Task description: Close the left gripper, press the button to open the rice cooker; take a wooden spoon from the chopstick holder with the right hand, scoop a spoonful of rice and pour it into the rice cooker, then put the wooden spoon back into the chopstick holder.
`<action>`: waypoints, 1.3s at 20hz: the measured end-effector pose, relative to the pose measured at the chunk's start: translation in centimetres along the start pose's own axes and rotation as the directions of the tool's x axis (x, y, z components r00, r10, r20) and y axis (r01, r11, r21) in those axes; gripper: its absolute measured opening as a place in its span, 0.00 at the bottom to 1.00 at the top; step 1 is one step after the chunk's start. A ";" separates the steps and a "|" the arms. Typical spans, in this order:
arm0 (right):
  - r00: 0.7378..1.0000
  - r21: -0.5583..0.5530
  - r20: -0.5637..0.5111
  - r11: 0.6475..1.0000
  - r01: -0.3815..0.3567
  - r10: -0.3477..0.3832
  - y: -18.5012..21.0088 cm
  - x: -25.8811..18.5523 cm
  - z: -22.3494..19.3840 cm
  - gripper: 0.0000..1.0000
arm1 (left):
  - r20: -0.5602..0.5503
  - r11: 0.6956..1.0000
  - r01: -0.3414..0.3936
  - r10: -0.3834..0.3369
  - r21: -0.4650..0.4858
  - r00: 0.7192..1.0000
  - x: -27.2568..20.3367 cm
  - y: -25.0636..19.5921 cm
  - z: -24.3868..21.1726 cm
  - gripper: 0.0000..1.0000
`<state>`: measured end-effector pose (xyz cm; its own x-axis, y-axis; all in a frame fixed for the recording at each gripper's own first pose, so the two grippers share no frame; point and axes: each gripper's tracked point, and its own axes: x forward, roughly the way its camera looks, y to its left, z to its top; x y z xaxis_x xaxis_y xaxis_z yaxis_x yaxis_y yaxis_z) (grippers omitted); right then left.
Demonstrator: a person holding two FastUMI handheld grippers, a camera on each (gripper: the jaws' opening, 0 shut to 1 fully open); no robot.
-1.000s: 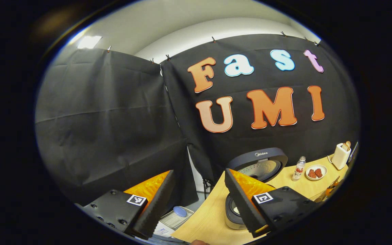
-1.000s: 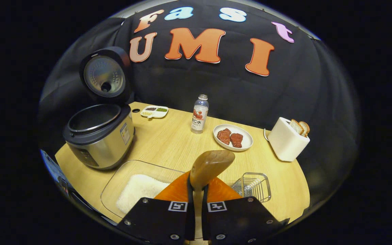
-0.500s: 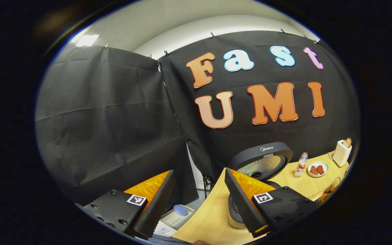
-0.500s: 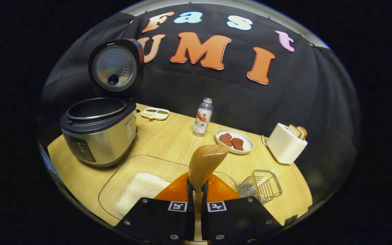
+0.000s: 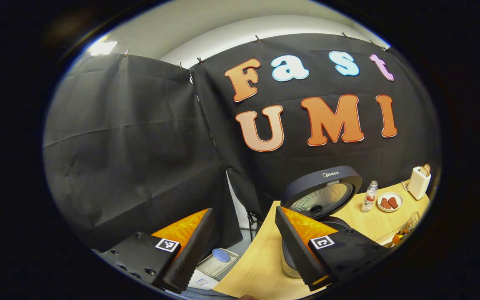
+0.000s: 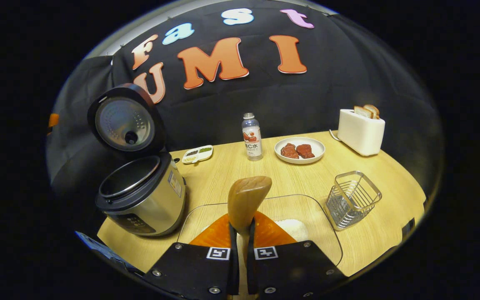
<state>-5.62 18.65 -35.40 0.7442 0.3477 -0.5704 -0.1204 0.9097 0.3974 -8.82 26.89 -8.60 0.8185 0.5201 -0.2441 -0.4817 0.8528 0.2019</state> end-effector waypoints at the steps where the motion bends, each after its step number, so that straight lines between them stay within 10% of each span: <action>1: 1.000 0.064 -0.021 0.998 0.001 0.000 -0.2 0.1 -0.2 0.07 | -0.003 1.000 0.001 -0.001 0.002 1.000 0.1 0.1 -0.2 0.98; 17: 0.985 0.347 -0.134 0.936 -0.061 0.113 0.5 0.3 -0.3 0.07 | -0.010 0.999 0.040 -0.040 0.014 0.999 1.7 -1.2 -0.3 0.98; 26: 0.966 0.589 -0.153 0.804 -0.080 0.209 -0.8 0.5 -1.0 0.07 | -0.001 0.999 0.047 -0.047 0.021 0.999 1.8 -3.0 0.5 0.98</action>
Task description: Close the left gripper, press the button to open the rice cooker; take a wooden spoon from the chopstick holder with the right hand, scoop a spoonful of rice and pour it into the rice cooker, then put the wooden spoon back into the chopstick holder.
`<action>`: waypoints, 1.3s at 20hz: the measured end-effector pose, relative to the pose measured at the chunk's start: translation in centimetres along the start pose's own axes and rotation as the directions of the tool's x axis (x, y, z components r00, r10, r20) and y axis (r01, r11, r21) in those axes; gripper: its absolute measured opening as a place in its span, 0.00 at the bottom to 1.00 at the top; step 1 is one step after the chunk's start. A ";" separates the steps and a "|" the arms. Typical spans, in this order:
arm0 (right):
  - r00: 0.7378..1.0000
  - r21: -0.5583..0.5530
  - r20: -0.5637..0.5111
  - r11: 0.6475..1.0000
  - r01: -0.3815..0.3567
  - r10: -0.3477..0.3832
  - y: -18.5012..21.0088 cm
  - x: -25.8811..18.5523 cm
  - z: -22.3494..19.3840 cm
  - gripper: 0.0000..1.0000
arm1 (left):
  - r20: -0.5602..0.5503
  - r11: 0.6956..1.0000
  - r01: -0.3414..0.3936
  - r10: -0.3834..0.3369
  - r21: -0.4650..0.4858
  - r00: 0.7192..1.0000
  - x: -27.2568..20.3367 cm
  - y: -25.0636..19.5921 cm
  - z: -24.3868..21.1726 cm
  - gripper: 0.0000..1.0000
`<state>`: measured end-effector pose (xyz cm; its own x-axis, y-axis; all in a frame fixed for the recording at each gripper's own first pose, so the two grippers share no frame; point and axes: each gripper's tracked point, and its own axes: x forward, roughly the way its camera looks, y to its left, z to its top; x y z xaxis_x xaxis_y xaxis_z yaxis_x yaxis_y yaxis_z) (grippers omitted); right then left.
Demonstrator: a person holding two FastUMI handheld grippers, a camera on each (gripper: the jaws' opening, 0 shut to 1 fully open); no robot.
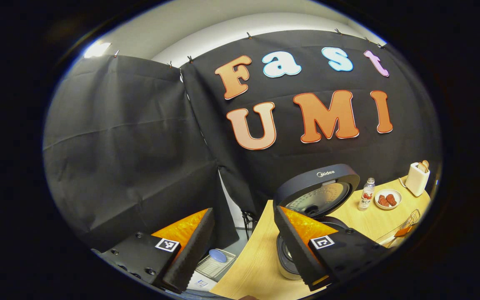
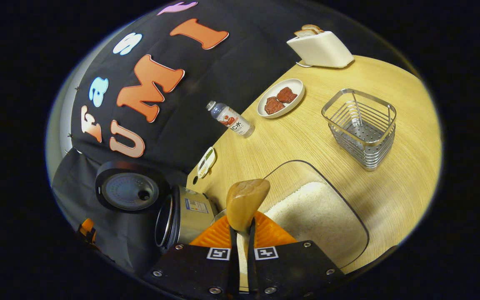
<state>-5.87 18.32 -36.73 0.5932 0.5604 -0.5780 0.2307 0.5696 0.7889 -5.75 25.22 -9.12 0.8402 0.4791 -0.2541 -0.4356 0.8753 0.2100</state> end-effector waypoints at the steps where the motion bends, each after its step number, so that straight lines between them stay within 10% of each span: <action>1: 1.000 0.020 -0.009 1.000 -0.008 0.008 -0.2 0.1 0.1 0.07 | 0.003 1.000 0.003 -0.003 0.001 1.000 -0.2 -0.4 0.2 0.98; 16: 0.987 0.174 0.055 0.972 -0.159 0.152 -2.1 -3.5 7.6 0.07 | 0.027 0.999 -0.038 0.039 -0.011 0.999 -2.0 -1.0 1.9 1.00; 26: 0.938 0.366 0.107 0.864 -0.345 0.329 2.7 -5.0 10.5 0.07 | 0.038 0.998 -0.055 0.056 -0.025 0.998 -2.4 -0.3 1.9 1.00</action>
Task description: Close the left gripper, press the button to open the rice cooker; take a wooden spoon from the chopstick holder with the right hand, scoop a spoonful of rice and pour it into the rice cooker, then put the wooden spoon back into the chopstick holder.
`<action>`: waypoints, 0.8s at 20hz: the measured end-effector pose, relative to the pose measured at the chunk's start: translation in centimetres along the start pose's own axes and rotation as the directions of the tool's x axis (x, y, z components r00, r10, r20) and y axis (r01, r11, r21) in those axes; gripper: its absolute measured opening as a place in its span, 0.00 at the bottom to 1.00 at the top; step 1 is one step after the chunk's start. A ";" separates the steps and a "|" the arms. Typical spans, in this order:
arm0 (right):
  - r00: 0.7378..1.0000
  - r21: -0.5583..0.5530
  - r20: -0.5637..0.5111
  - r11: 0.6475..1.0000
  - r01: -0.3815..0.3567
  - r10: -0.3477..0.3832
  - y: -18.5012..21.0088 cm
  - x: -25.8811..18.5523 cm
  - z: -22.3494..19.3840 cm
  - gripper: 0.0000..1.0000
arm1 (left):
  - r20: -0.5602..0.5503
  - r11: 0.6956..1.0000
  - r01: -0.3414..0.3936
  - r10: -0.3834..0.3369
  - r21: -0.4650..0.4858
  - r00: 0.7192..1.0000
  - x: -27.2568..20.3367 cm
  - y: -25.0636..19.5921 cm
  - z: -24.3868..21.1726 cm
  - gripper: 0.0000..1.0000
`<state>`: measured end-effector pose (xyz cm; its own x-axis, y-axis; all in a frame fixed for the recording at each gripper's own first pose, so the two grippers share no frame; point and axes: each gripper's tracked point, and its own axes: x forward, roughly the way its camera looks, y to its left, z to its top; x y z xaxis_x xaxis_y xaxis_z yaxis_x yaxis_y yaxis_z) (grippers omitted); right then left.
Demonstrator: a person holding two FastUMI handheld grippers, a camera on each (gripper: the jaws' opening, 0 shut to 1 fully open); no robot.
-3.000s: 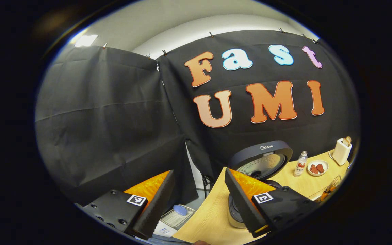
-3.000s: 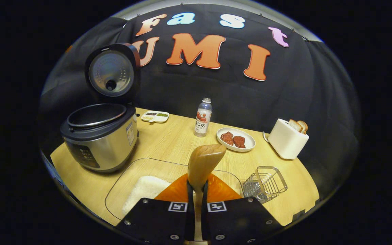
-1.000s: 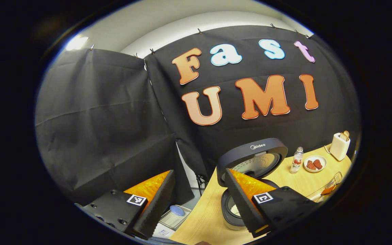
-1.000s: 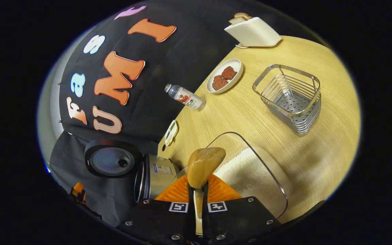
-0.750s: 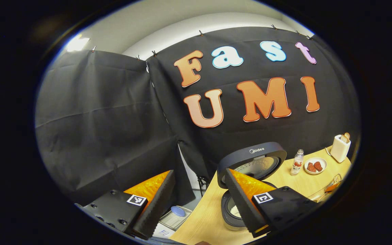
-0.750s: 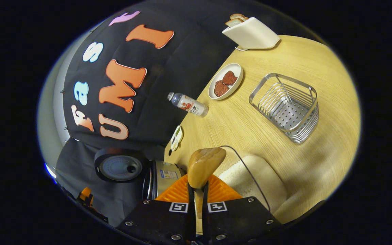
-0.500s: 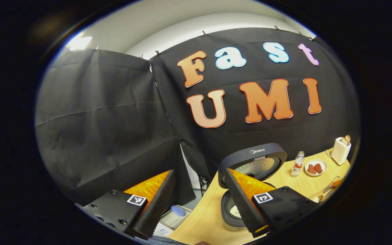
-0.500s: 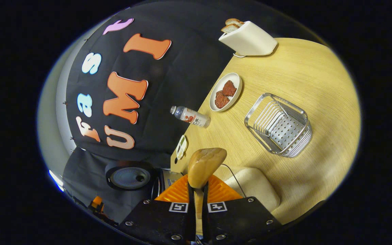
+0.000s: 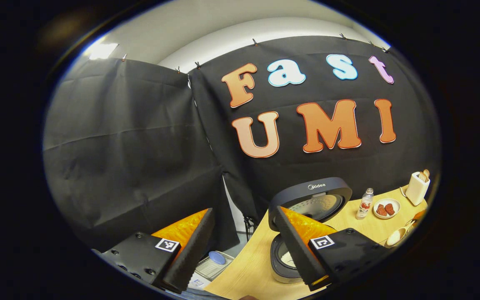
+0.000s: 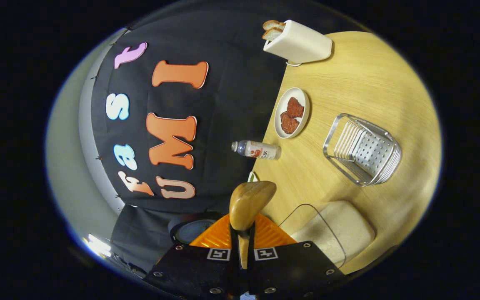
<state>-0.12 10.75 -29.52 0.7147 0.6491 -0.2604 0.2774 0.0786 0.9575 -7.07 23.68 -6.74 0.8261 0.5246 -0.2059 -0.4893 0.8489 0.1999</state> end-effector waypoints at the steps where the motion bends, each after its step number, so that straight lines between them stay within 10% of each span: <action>1: 1.000 0.035 0.000 0.999 -0.026 0.026 0.7 0.2 0.1 0.07 | 0.001 1.000 -0.002 0.002 0.000 1.000 0.0 0.1 0.0 0.98; 16: 0.969 0.219 -0.123 0.958 -0.185 0.216 12.2 9.1 -5.9 0.06 | 0.031 0.996 -0.060 0.062 -0.067 0.998 -0.5 4.7 -0.7 0.98</action>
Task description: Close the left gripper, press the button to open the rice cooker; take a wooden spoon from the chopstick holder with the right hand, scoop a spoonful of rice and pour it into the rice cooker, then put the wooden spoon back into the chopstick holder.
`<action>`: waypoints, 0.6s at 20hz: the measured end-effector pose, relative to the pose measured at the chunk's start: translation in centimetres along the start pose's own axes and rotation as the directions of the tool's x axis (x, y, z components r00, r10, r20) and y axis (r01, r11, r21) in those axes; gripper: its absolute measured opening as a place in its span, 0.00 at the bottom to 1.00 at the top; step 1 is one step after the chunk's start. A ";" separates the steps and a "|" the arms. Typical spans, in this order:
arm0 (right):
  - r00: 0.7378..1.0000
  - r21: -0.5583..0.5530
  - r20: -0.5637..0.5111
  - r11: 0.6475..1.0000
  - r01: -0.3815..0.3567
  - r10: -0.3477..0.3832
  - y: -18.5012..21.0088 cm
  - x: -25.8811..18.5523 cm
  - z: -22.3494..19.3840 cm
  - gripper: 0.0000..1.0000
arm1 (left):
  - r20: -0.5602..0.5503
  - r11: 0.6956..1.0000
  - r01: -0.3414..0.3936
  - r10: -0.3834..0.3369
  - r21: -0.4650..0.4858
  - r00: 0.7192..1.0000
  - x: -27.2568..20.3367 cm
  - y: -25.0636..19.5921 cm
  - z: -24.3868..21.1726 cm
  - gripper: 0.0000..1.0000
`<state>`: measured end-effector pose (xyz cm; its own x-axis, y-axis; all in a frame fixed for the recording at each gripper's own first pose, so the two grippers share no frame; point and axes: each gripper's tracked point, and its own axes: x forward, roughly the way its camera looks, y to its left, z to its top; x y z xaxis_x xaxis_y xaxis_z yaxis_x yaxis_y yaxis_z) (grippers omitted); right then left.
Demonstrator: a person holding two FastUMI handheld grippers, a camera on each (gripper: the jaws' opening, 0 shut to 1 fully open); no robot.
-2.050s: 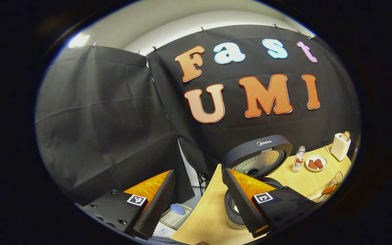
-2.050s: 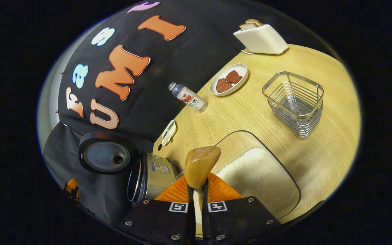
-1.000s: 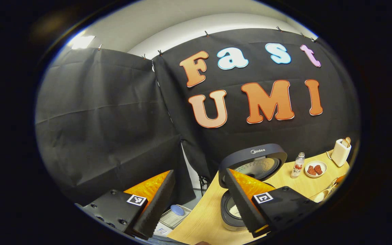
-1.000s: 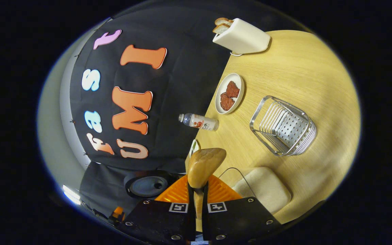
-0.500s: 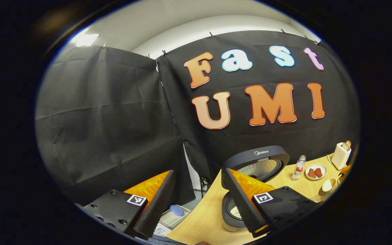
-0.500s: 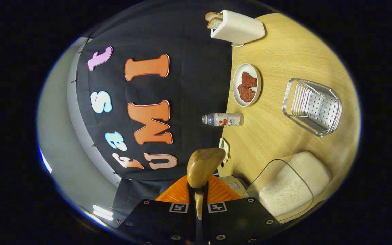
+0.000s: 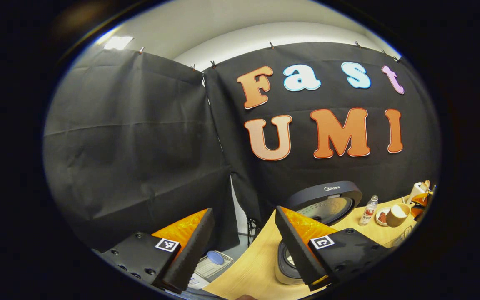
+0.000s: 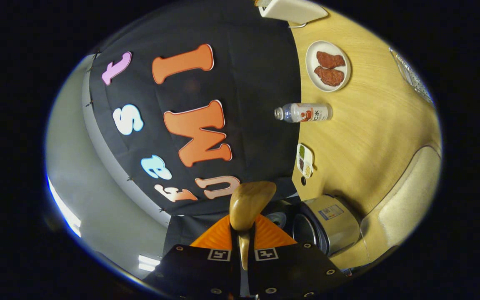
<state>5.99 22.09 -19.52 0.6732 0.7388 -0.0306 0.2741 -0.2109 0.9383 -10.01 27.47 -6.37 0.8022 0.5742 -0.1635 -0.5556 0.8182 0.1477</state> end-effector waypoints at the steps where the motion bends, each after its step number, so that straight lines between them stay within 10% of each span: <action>1: 1.000 -0.010 -0.013 1.000 0.007 -0.007 0.1 1.1 -0.6 0.06 | 0.007 1.000 -0.011 0.011 0.003 1.000 -0.1 0.7 0.1 0.98; 12: 0.978 -0.205 -0.103 0.965 0.160 -0.184 -3.4 10.1 -6.6 0.07 | 0.012 0.992 -0.125 0.125 0.003 0.992 -1.4 6.7 -0.8 0.91</action>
<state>7.33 34.46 -20.74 0.5371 0.8267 -0.1675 0.2316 0.0464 0.9717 -15.04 32.18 -5.90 0.7290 0.6716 -0.1323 -0.6508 0.7399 0.1703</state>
